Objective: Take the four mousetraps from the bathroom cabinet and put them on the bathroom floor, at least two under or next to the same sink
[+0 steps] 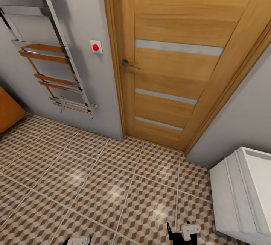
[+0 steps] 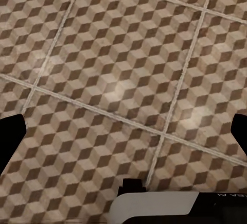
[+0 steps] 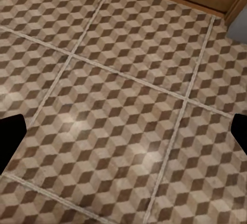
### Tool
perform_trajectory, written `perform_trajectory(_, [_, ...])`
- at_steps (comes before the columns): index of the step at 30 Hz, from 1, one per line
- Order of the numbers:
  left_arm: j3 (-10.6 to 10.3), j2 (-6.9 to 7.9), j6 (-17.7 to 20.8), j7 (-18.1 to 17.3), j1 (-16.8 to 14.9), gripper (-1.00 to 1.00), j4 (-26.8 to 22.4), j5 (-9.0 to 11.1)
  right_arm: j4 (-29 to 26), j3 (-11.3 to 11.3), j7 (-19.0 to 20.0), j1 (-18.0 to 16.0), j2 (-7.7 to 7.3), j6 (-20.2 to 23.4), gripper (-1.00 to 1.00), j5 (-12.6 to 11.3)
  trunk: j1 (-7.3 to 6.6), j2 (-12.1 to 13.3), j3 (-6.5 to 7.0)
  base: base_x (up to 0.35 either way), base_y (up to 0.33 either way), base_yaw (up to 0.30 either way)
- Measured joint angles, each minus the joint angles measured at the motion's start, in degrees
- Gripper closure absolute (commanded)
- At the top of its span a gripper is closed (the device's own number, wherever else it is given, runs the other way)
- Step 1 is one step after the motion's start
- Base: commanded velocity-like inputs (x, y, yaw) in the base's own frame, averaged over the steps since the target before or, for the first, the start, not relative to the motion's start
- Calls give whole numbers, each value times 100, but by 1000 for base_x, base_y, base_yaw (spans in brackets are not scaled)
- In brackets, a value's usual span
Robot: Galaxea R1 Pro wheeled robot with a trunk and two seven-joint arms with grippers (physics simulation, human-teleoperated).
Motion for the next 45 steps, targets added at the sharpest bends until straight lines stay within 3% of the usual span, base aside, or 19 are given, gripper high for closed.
perform_trajectory(45, [0,-2,0,1,0,-100,4,-1,0,0,0,1,4,3,-100,0,0,0,-165,0,0,262])
